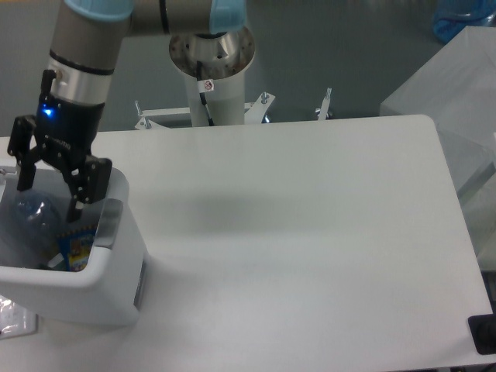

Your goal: Place the trash in the trash can

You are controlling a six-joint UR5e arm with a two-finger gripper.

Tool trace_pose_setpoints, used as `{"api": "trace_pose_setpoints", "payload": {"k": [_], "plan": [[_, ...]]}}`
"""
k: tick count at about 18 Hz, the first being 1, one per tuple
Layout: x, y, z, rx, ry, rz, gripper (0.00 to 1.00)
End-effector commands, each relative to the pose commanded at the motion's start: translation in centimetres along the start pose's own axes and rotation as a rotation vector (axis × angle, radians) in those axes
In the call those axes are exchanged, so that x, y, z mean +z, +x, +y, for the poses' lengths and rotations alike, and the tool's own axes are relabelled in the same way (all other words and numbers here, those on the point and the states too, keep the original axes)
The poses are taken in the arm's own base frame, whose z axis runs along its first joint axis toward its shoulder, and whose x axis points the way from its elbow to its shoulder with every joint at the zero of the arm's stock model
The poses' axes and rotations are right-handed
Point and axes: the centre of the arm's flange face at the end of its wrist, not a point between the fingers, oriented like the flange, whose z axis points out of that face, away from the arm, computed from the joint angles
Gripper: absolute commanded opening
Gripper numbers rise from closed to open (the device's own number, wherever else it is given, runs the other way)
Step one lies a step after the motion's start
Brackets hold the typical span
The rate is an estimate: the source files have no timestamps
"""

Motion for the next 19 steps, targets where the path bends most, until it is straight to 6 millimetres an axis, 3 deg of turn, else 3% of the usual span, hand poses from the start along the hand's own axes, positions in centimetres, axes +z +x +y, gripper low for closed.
{"api": "trace_pose_setpoints", "payload": {"k": [4, 7, 9, 19], "plan": [[-3.4, -6.1, -1.1, -0.048, 0.050, -0.096, 1.00], [-3.9, -11.4, 0.8, -0.083, 0.033, -0.149, 1.00], [-3.3, -12.9, 1.5, -0.021, 0.013, -0.158, 1.00], [-3.7, -14.3, 2.2, 0.042, -0.008, -0.184, 1.00]]}}
